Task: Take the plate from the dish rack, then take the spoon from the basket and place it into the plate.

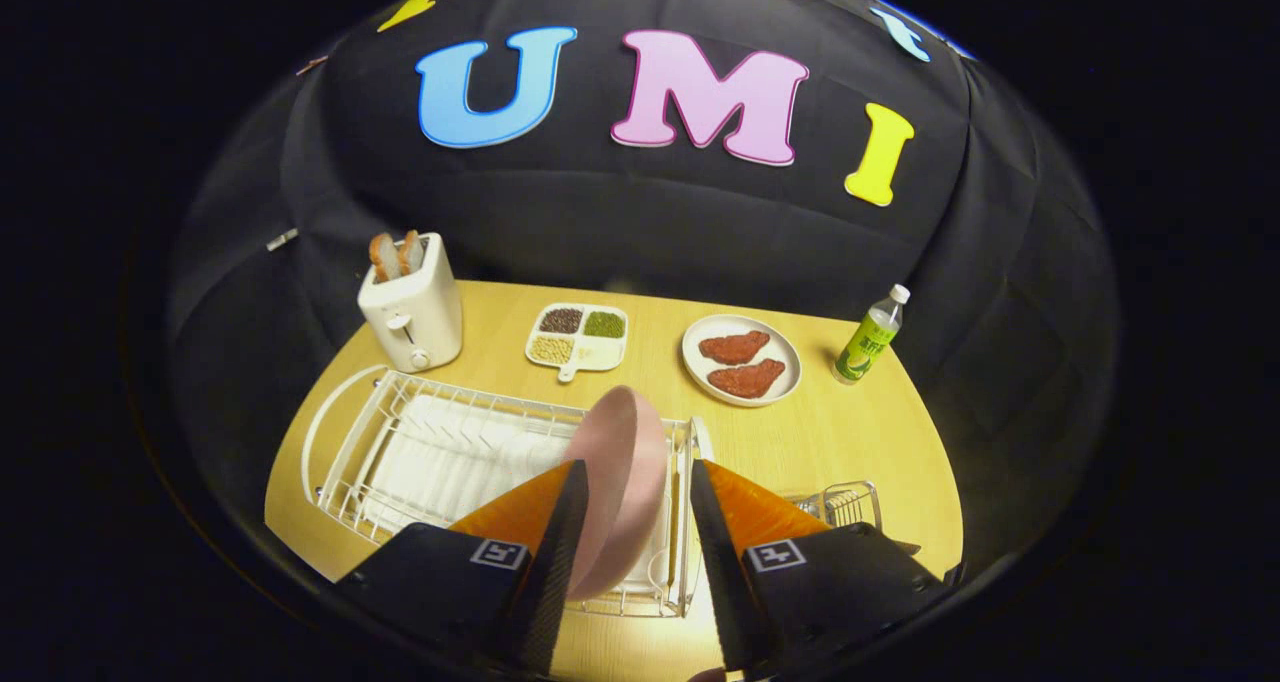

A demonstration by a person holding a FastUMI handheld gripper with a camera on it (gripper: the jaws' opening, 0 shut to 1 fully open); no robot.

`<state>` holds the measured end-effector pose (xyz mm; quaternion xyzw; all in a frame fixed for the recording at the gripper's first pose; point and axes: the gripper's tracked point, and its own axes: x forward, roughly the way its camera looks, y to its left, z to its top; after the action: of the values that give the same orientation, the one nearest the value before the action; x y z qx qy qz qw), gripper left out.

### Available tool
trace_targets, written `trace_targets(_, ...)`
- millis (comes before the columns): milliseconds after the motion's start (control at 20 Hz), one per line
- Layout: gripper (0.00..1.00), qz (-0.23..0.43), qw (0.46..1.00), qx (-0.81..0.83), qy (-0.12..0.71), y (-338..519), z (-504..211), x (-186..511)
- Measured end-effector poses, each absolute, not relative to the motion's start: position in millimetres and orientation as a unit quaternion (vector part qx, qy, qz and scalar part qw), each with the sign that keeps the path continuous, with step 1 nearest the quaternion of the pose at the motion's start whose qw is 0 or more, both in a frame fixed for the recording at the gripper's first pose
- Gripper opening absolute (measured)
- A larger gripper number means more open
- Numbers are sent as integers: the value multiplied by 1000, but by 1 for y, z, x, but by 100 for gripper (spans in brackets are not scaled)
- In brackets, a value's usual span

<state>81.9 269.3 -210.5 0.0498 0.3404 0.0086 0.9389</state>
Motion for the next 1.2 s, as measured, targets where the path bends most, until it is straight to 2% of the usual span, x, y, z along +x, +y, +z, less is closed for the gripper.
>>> trace_targets(100, 48, -17, 932, 44, 358, 274, -229, 88)
trace_targets(150, 46, -28, 929, 41, 368, 277, -235, 88)
trace_targets(300, 26, -100, 917, 36, 384, 261, -242, 90)
trace_targets(400, 20, -110, 914, 28, 389, 264, -239, 93)
trace_targets(800, 17, -89, 932, -111, 333, 259, -185, 123)
trace_targets(1200, 15, -39, 954, -53, 294, 251, -147, 103)
